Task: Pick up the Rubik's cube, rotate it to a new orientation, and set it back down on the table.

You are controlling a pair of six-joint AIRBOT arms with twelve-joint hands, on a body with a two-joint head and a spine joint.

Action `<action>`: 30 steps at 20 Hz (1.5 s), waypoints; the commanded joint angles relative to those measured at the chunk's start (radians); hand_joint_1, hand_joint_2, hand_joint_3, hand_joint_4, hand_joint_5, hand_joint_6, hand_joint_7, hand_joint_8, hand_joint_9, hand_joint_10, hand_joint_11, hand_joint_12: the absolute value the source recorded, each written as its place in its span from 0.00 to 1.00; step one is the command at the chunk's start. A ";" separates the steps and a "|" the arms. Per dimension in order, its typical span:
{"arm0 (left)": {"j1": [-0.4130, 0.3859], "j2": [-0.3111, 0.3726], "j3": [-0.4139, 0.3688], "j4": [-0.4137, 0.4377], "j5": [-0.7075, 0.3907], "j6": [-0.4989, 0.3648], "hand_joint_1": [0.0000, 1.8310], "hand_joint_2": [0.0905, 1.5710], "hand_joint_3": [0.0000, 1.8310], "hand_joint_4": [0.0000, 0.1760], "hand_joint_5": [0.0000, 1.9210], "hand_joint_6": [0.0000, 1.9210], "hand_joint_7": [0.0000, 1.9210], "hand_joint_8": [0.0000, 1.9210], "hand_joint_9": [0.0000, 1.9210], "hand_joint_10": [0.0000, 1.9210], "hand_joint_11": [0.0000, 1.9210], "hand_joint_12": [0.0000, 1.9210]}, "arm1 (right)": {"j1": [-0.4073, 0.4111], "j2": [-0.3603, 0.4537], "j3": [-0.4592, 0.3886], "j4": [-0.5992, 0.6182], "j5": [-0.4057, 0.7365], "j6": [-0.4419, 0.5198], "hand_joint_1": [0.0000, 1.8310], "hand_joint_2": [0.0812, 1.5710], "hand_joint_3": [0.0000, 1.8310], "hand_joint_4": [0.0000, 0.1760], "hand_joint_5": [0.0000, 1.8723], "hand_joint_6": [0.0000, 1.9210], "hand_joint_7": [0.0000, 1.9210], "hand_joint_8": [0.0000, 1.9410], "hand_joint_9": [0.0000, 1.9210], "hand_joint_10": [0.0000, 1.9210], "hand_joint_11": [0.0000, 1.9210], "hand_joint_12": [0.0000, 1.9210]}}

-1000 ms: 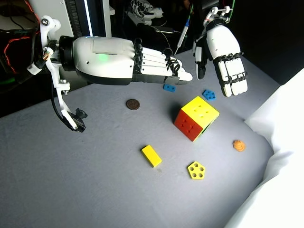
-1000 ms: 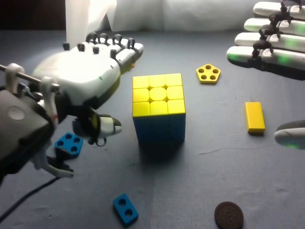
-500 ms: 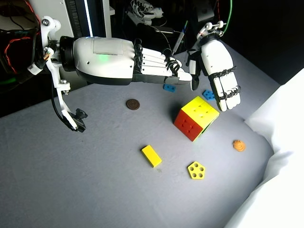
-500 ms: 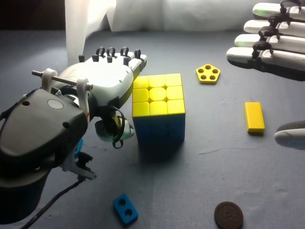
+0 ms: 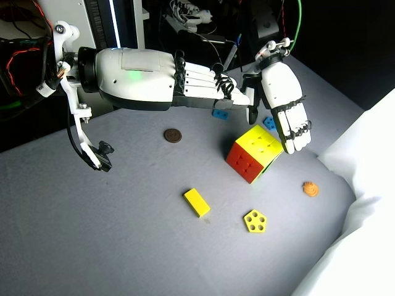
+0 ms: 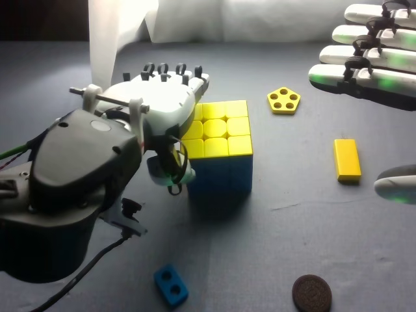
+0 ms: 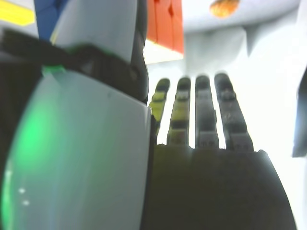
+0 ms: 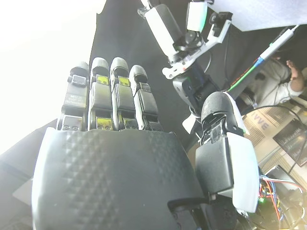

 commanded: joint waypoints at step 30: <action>-0.066 -0.106 0.117 -0.084 -0.061 0.133 0.67 0.64 0.00 0.00 0.00 0.00 0.00 0.00 0.00 0.00 0.01 0.01 | 0.001 0.001 -0.004 0.019 0.148 -0.008 0.00 0.77 0.00 0.00 0.07 0.01 0.08 0.00 0.06 0.01 0.00 0.00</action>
